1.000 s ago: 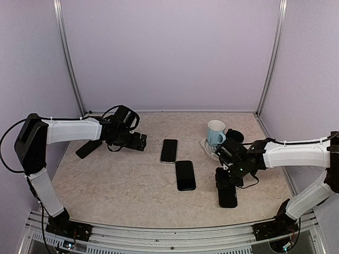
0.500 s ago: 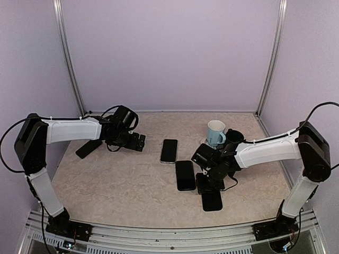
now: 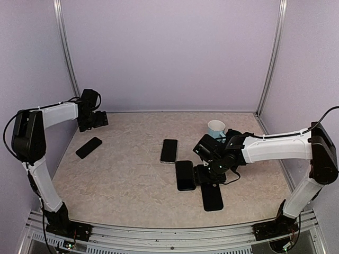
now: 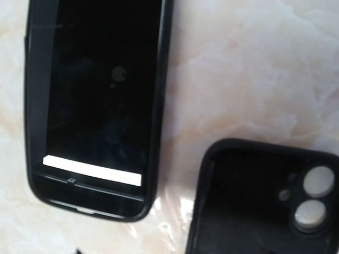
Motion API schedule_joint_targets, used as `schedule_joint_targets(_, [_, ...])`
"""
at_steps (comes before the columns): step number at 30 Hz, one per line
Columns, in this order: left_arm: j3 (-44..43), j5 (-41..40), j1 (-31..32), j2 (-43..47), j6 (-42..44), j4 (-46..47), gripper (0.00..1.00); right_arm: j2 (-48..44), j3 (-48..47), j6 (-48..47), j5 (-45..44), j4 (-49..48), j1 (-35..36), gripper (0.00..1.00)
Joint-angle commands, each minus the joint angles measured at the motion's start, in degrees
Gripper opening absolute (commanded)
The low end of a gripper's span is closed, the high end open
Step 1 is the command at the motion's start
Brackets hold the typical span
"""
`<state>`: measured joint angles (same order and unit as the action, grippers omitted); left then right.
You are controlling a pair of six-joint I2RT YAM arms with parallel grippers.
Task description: Put the phone into the phone case
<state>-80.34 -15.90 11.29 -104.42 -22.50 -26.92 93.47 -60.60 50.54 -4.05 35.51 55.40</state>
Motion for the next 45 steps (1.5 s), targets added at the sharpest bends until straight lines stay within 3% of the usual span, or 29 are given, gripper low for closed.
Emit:
schedule_joint_targets(1, [-2.1, 0.4, -5.7, -4.0, -5.0, -5.8, 0.99, -1.3, 0.1, -2.3, -1.6, 0.9, 0.2, 0.71])
schedule_joint_targets(9, [-3.3, -5.5, -7.3, -7.3, -7.5, -9.1, 0.99, -1.3, 0.1, -3.2, -1.0, -0.1, 0.2, 0.71])
schedule_joint_targets(29, [5.2, 3.8, -17.0, -8.6, -15.3, -5.9, 0.99, -1.5, 0.1, -4.8, -1.7, 0.6, 0.2, 0.71])
schedule_joint_targets(38, [7.3, 6.7, -16.2, -8.6, -14.1, -4.6, 0.98, -1.5, 0.4, -4.9, -1.7, 0.6, 0.2, 0.71])
schedule_joint_targets(45, [12.1, 9.3, -11.8, -5.9, -13.4, -3.3, 0.91, -1.8, 0.5, -5.0, -2.0, 1.2, 0.2, 0.71])
